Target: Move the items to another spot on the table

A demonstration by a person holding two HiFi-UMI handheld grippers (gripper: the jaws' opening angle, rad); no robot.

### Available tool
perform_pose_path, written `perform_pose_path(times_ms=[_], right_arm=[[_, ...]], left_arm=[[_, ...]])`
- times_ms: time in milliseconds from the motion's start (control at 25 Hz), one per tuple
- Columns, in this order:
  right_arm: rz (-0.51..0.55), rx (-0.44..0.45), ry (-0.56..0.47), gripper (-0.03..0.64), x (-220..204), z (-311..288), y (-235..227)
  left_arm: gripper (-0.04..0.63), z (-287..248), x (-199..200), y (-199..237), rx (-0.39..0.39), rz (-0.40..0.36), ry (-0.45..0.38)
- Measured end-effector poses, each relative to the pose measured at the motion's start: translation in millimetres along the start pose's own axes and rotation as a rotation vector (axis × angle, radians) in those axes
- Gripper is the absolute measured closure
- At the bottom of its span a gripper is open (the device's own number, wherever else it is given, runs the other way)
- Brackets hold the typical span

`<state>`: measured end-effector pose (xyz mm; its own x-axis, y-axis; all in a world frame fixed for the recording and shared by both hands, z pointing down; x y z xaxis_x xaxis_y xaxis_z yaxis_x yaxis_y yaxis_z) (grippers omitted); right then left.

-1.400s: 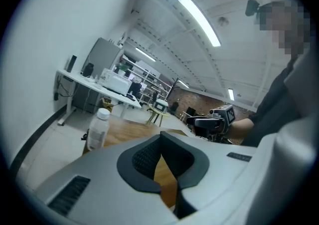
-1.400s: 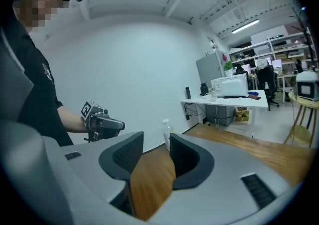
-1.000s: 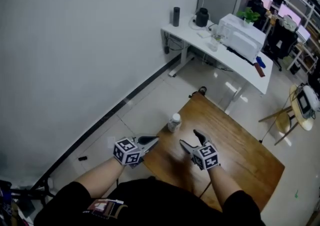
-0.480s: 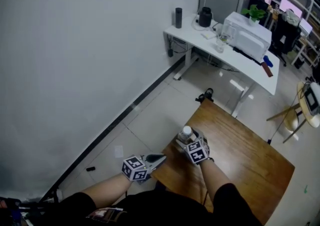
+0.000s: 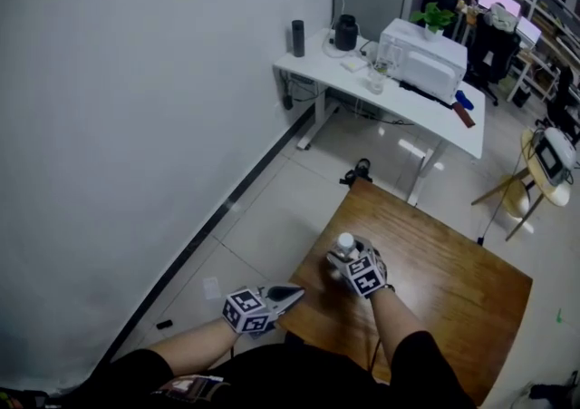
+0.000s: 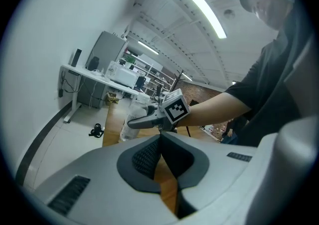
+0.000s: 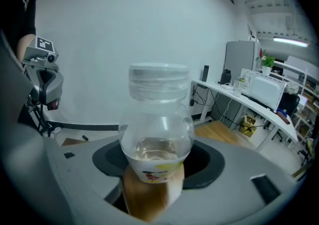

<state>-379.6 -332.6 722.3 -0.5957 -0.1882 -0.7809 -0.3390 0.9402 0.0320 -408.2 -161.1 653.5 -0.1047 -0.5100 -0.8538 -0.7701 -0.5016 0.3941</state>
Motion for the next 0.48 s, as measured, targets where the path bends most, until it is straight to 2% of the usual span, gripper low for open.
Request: perform_pose_path(times_ms=[280, 480], right_arm=[[-0.018, -0.010, -0.042, 0.319, -30, 81, -32], [-0.013, -0.003, -0.061, 0.321, -74, 157, -55]], left_arm=[[0.603, -57, 6, -56, -0.064, -0.056, 0.025], [0.603, -119, 3, -126, -0.062, -0.062, -0.001]])
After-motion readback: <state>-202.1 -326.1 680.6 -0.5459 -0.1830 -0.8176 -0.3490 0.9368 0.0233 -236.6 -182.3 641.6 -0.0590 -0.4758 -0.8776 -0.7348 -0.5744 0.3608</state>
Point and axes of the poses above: the fingertips, and each gripper's own axes: z backward along the fingers, y to its left, x out of its top, the point moved 2 cm from there along z, backward along the fingers, and after that the axes turned 2 degrees about -z, right-handed, at the moved point
